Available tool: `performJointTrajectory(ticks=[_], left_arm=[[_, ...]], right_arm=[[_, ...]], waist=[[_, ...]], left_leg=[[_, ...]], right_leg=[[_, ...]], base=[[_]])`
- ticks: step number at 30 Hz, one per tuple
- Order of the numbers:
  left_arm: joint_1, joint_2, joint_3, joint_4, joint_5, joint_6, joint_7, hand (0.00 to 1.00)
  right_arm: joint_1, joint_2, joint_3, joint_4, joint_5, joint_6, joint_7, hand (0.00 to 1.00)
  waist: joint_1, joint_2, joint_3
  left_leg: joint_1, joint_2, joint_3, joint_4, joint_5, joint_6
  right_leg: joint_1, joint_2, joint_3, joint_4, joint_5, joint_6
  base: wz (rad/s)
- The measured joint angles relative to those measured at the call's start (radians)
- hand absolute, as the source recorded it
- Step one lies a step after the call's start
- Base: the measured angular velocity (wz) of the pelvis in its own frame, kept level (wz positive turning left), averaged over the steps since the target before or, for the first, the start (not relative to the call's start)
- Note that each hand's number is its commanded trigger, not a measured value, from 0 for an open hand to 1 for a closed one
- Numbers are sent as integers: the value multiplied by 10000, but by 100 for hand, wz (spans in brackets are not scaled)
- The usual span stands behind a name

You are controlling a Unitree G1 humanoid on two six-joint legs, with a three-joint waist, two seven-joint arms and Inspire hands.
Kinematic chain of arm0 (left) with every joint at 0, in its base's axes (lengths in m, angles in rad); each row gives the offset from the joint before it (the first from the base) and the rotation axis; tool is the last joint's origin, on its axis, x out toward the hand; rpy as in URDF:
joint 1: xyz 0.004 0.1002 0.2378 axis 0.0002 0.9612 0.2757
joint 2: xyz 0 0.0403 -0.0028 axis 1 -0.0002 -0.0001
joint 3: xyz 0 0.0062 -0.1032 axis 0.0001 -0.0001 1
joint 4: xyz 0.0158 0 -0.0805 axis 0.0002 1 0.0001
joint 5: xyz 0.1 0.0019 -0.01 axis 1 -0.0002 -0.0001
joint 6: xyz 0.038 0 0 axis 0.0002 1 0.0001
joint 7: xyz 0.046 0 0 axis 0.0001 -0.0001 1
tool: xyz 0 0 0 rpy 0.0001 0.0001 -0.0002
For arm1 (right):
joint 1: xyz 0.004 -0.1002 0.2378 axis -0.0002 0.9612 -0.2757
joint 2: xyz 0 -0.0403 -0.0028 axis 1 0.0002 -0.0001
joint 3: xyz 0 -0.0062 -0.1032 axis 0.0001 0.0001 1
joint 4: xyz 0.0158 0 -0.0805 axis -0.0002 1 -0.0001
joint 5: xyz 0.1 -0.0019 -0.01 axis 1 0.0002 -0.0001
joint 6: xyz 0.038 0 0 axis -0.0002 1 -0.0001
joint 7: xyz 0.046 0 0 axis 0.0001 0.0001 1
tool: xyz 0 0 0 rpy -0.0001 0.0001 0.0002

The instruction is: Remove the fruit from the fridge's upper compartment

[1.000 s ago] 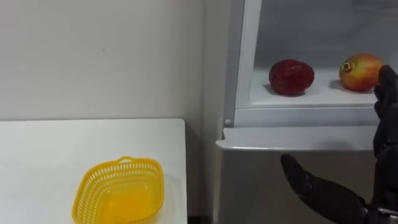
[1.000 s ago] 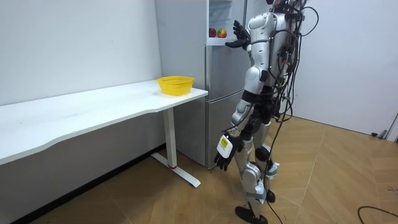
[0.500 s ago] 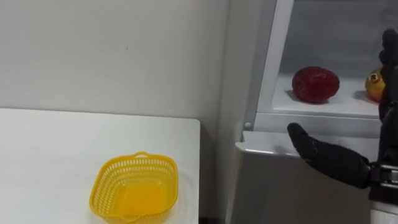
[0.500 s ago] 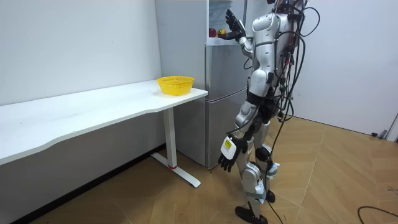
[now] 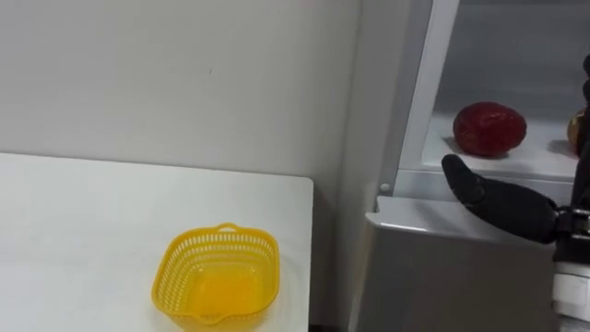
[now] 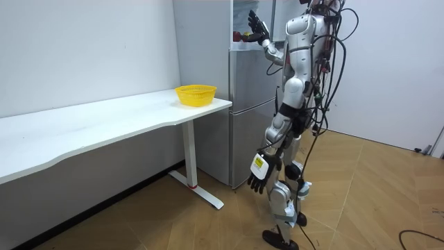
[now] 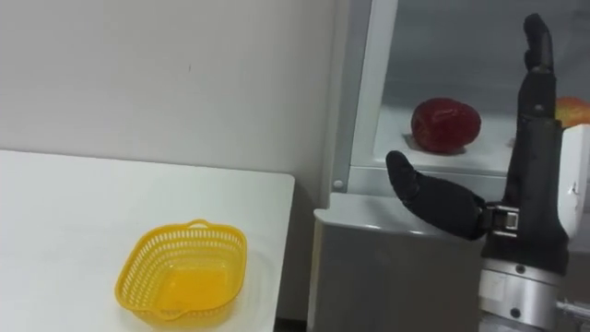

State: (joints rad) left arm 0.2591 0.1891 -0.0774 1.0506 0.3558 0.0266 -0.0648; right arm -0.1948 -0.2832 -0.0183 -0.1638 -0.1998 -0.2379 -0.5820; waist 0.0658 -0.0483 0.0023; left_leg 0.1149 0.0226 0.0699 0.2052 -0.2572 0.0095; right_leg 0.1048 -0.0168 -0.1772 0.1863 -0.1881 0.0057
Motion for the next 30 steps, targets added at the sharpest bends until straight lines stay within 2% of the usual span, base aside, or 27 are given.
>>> performJointTrajectory(ticks=[5,12,15,19,28,30], left_arm=[[-33,-30,-7,-31,5,129,-183,0],[107,-26,-2,-323,125,195,-350,0],[100,-21,-1,-597,118,377,-348,0],[85,-20,3,-623,118,398,-340,0],[83,44,264,-701,341,428,-383,0],[28,115,266,-701,342,481,-386,0]], right_arm=[[-374,0,-58,525,117,203,26,0],[-1222,-51,-183,1528,629,271,28,0],[-1573,-112,-183,1874,768,587,53,0],[-1814,-206,-183,1937,807,852,133,0],[-2396,-686,-183,1951,764,1093,173,0],[-2397,-804,-184,2061,854,1094,170,0]], waist=[[7,-45,-8],[138,-74,-7],[183,-104,-3],[239,-115,0],[318,-294,6],[353,-382,52]], left_leg=[[-15,1,-29,10,4,-7],[9,-5,-128,8,5,-8],[-4,-9,-183,2,13,-18],[-7,-9,-220,-15,16,-21],[-1,-8,-350,-42,20,-25],[0,-8,-415,-41,24,-31]], right_leg=[[-4,3,-34,-2,0,0],[-22,8,-22,-7,0,0],[-28,9,-37,-10,0,0],[-27,11,-68,-9,0,0],[14,13,-226,-10,0,0],[36,12,-265,-11,0,0]], base=[[2],[0],[2],[2],[3],[5]])
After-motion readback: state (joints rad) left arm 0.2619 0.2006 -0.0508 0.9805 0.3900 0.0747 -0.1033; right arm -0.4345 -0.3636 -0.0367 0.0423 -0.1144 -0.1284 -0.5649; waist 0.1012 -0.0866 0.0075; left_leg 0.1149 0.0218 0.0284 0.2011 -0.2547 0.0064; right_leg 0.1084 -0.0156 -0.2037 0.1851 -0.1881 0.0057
